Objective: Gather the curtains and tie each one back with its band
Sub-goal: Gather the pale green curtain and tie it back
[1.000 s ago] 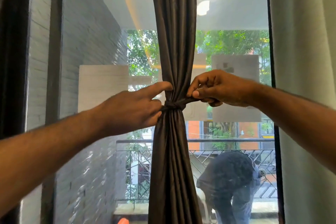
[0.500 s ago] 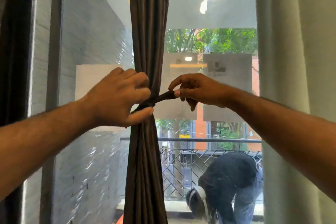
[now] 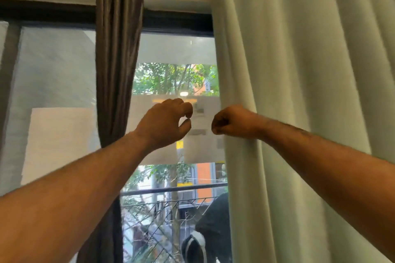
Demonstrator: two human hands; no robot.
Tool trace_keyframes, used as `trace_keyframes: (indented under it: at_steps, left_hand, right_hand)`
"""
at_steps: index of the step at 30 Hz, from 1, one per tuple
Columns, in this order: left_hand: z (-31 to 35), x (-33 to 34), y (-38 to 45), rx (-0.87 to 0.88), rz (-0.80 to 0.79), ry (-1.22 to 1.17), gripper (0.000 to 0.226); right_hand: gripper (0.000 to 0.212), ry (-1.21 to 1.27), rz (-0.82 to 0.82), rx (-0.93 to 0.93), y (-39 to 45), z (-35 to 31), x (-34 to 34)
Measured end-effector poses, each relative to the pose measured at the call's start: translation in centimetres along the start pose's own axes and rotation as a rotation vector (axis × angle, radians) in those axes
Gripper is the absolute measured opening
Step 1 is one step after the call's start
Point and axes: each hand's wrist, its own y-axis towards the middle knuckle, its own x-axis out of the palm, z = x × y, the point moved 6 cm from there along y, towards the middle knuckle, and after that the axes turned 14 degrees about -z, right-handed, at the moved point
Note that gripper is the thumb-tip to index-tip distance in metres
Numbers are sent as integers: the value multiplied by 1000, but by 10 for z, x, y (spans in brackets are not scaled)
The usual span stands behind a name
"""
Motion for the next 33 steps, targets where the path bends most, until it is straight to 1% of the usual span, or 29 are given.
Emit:
trace_keyframes:
  at_steps: [3,7,10,14,17,18,20,23,25,26,28,29,33]
  left_hand:
    - [14,3,25,-99,61,-239,10]
    - [27,0,67,-230,105,-476,13]
    - [34,6,100,-327,140,-639,23]
    - [48,14,141,-362,230,-799,47]
    - [52,19,164,-433,316,-748,68]
    - [53,20,172,-457,344,-723,73]
    - [54,22,185,-521,396,-632,74]
    - [54,22,196,-634,425,-468,59]
    - [58,24,205,-631,397,-438,41]
    - [61,25,210,-609,381,-438,35]
    - [67,25,218,-574,368,-435,31]
    - [71,26,222,-567,367,-433,31]
    - [82,34,235,-575,336,-452,28]
  right_hand:
    - [13,31,113,-36,-32,8,-25]
    - [11,67,225,-32,-66,34,-62]
    - [9,56,291,18,-79,68,-88]
    - [11,-38,396,105,-81,117,-110]
    - [13,-38,490,208,-76,158,-120]
    - [18,-16,525,238,-74,171,-122]
    - [37,74,574,280,-68,192,-123]
    - [67,284,616,275,-53,206,-119]
    - [78,422,619,256,-42,209,-115]
    - [79,482,620,252,-37,211,-114]
    - [73,558,616,263,-29,213,-114]
    - [65,576,614,271,-27,214,-115]
    - [12,611,669,265,-22,226,-124]
